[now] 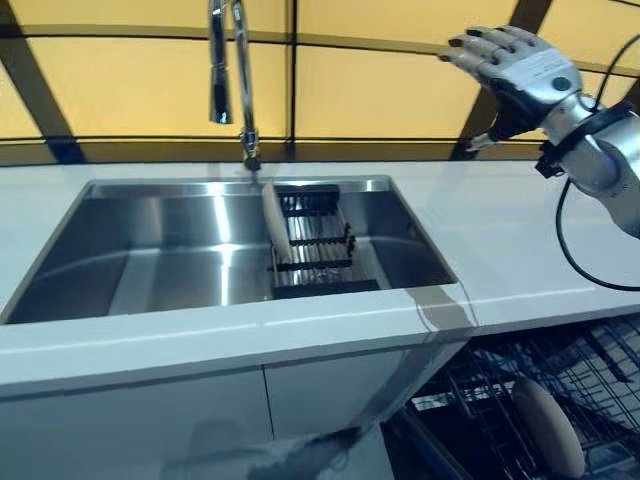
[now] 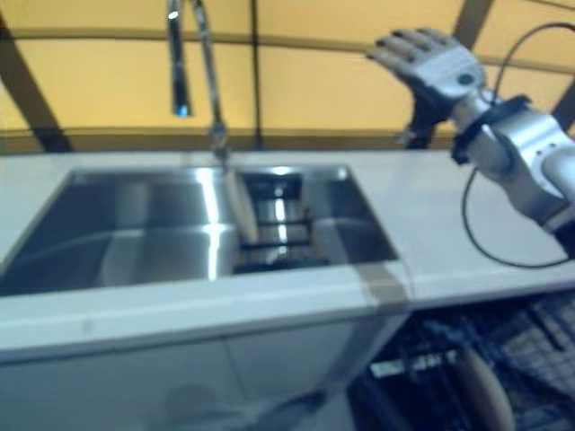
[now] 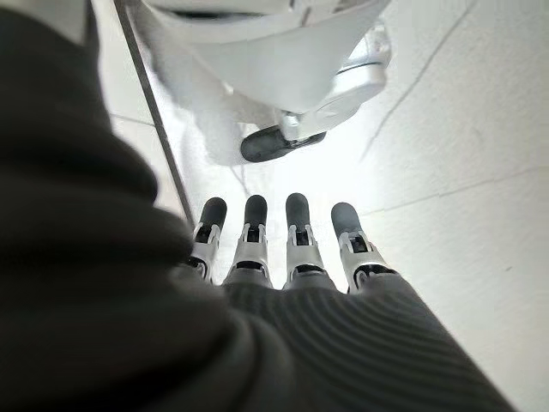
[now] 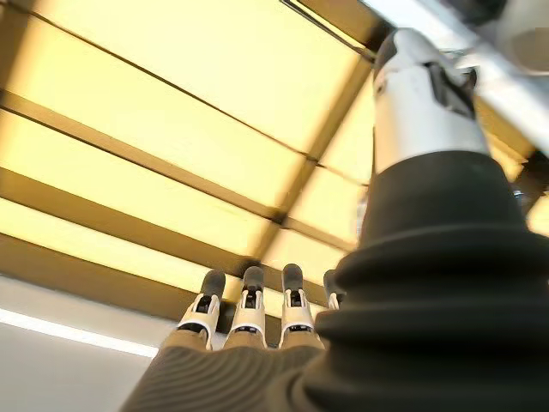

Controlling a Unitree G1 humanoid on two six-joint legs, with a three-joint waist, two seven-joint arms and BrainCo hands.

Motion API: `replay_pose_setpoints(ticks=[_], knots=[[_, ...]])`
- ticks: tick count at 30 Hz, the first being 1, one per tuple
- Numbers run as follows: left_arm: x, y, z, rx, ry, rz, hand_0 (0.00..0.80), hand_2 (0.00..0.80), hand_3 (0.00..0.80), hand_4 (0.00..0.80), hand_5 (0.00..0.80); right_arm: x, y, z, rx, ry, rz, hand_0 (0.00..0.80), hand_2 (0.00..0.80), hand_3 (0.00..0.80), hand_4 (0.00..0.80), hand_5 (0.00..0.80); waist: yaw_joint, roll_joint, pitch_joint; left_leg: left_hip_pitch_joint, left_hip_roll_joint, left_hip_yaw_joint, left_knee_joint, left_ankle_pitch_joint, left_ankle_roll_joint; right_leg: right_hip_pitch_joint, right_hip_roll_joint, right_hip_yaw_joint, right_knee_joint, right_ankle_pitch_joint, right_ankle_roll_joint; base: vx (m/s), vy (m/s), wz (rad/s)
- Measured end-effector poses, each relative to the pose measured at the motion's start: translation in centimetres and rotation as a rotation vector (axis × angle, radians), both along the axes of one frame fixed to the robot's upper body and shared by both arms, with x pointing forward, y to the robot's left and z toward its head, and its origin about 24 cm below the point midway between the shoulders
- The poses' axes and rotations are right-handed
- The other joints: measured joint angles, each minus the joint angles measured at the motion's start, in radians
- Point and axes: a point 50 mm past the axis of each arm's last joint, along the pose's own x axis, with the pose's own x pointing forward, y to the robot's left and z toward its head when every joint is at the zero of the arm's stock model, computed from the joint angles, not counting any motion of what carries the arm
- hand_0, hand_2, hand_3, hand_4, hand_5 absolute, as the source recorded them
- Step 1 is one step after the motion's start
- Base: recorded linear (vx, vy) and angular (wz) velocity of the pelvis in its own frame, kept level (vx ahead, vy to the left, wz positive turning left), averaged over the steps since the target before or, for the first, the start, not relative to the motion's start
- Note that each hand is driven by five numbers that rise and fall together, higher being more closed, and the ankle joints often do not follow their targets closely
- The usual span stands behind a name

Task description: Take plates into dishwasher

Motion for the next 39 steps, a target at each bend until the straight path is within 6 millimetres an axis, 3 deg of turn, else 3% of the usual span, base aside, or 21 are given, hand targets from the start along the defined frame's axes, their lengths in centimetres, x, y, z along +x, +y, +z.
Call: replay_pose_setpoints(ticks=[4,13,18,26,39], knots=[[0.2,0.6,0.2,0.014,-0.008,0.004,0.0,0.0,0.0,0.0,0.0,0.0,0.9,0.3,-0.047,-0.027,0.018,0.0,0.0,0.0,0.0,0.0,0.022,-0.011,0.046,-0.033,-0.002,-0.031,0.001,0.011,0.0,-0.015,-0.001,-0.031,0.0,0.0,0.0,-0.012,0.056,0.23],[1.5,0.5,0.5,0.006,-0.069,0.026,0.0,0.0,0.0,0.0,0.0,-0.2,2.1,2.1,-0.091,-0.142,0.038,0.0,0.0,0.0,0.0,0.0,0.054,0.003,0.15,-0.094,-0.011,-0.085,0.002,0.027,0.001,-0.044,-0.006,-0.081,0.005,0.0,0.0,-0.015,0.063,0.16],[2.4,0.4,0.7,-0.015,-0.122,0.064,0.0,0.0,0.0,0.0,0.0,0.3,2.7,2.1,-0.136,-0.151,0.018,0.0,0.0,0.0,0.0,0.0,0.08,0.008,0.186,-0.115,-0.011,-0.088,0.002,0.029,0.001,-0.062,-0.007,-0.086,0.005,0.0,0.0,-0.005,0.035,0.03],[3.1,0.3,0.8,-0.025,-0.17,0.074,0.0,0.0,0.0,0.0,0.0,-0.1,3.2,3.5,-0.144,-0.215,0.018,0.0,0.0,0.0,0.0,0.0,0.082,0.004,0.223,-0.131,-0.012,-0.095,0.002,0.031,0.0,-0.073,-0.006,-0.095,0.005,0.0,0.0,0.001,0.005,0.02],[3.7,0.3,1.0,-0.027,-0.216,0.09,0.0,0.0,0.0,0.0,0.0,-0.5,4.3,3.4,-0.182,-0.242,0.054,0.0,0.0,0.0,0.0,0.0,0.082,0.001,0.256,-0.135,-0.012,-0.099,0.002,0.032,0.0,-0.074,-0.006,-0.1,0.005,0.0,0.0,0.0,0.0,0.0]])
